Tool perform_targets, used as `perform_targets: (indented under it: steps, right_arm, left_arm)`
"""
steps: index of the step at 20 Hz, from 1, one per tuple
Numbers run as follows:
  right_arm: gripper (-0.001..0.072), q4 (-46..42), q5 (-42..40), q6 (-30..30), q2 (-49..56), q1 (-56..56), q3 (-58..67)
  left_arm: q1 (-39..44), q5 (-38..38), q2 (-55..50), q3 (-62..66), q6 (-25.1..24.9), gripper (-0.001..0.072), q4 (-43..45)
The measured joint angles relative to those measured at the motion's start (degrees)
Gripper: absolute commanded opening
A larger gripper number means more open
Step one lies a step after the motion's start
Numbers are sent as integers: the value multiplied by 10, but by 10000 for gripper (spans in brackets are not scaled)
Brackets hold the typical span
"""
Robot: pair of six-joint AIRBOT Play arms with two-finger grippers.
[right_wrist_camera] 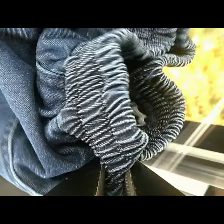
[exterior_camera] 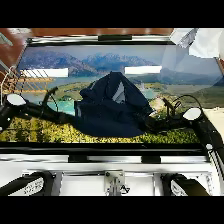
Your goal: Fold the shirts.
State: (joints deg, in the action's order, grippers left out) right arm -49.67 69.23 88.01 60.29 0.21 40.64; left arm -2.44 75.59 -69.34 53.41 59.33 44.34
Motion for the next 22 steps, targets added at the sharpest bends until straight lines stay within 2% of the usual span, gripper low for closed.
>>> perform_targets:
  steps: [6, 12, 17, 22]
  right_arm:
    - [140, -37, -40, 40, 10, -3, 43]
    - [139, -41, -97, 50, 108, -4, 155]
    - [140, -62, -119, 67, 197, -5, 267]
    - [140, -122, -97, 103, 252, -11, 302]
  left_arm:
    - [46, -90, -78, 159, 4, 94, -47]
    - [74, -168, -204, 337, 28, 94, -88]
    - [81, -201, -308, 488, 50, 94, -126]
    - [82, -191, -395, 552, 79, 95, -151]
